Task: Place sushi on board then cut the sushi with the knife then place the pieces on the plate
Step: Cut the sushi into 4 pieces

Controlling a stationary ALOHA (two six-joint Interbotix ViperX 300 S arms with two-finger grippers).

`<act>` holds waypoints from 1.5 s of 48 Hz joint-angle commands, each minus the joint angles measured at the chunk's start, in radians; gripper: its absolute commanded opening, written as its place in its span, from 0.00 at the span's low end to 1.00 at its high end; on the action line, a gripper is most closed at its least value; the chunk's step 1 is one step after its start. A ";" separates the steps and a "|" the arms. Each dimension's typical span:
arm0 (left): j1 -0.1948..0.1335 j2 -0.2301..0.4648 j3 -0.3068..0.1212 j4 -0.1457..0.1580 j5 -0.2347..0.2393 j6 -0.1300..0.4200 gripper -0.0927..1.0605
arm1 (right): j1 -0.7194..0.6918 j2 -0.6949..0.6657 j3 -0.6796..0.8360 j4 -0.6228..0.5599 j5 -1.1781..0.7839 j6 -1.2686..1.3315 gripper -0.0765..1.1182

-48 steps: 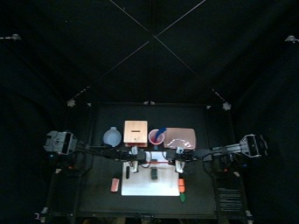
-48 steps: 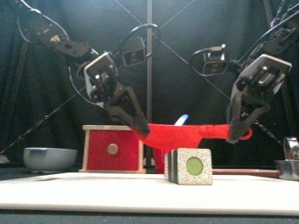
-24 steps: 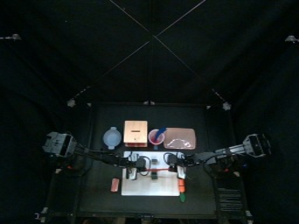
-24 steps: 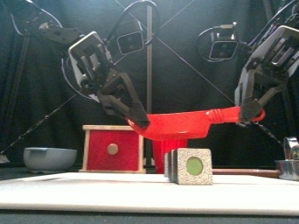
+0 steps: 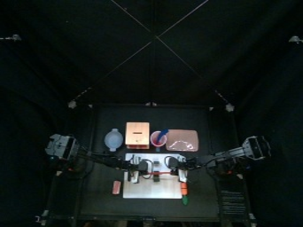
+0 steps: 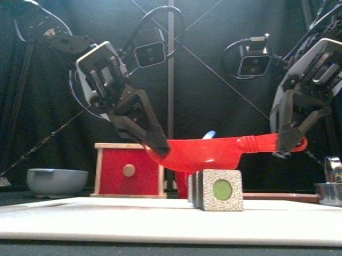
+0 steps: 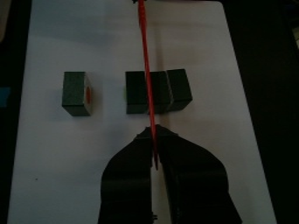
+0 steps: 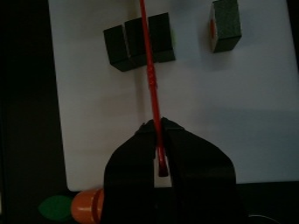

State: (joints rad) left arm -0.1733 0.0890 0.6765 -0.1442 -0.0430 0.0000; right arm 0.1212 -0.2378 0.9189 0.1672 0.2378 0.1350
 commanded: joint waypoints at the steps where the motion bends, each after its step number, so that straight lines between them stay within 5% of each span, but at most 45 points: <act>1: -0.008 -0.005 -0.011 0.000 0.002 0.002 0.44 | 0.000 -0.011 -0.008 0.005 0.003 0.002 0.30; 33: -0.003 0.092 -0.011 -0.009 0.003 0.003 0.44 | 0.018 0.149 -0.009 0.038 0.008 0.002 0.30; 72: 0.031 0.066 -0.020 0.035 0.003 0.006 0.44 | -0.037 0.109 -0.020 -0.015 0.011 0.000 0.30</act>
State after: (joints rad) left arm -0.1396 0.1825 0.6627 -0.1120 -0.0460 0.0046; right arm 0.0874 -0.0905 0.9081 0.1488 0.2362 0.1335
